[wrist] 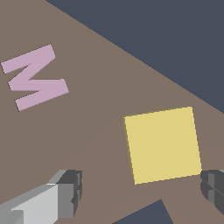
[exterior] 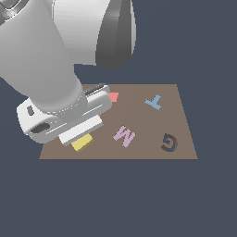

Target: Insert a designated object into the corresponding slot on a board.

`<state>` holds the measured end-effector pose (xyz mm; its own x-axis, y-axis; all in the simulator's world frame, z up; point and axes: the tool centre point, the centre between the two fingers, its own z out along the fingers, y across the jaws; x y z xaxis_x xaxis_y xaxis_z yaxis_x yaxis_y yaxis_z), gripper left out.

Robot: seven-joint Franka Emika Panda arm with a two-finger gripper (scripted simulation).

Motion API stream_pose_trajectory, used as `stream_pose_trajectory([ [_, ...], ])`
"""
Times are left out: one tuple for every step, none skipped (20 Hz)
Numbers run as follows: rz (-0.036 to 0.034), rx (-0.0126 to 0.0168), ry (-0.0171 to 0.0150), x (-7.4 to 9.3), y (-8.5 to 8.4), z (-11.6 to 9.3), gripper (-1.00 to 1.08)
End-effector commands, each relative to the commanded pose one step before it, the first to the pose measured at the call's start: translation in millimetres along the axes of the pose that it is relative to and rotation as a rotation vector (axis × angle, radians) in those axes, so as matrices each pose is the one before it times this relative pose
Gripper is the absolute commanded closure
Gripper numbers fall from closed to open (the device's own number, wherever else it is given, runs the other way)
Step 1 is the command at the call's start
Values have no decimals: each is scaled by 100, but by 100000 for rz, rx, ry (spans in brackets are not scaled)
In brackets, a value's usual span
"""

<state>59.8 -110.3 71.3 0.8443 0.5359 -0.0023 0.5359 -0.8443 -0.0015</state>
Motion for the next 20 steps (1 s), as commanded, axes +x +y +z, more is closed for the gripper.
stream_pose_trajectory([
  [-4876,-65,125,435,799,645,-92],
  [-1581,-14,17,139,274,222,-92],
  [-1461,-13,15,132,252,204,-92],
  [-1341,-12,13,123,231,186,-92],
  [-1216,-12,11,113,209,168,-92],
  [-1087,-11,10,102,186,150,-92],
  [-957,-9,8,91,163,132,-92],
  [-826,-8,7,80,142,113,-92],
  [-701,-7,5,71,119,95,-92],
  [-574,-6,4,60,98,77,-92],
  [-453,-5,2,52,76,60,-92],
  [-331,-3,1,43,55,42,-92],
  [-218,-2,0,39,31,25,-92],
  [-98,-1,-1,27,13,8,-92],
  [0,0,0,7,4,-3,-92],
  [297,37,-34,-67,-43,1,-92],
  [0,0,0,-2,4,41,-92],
  [0,0,0,-5,11,122,-92],
  [-68,-8,7,28,-13,196,-92],
  [0,0,0,-14,24,285,-92],
])
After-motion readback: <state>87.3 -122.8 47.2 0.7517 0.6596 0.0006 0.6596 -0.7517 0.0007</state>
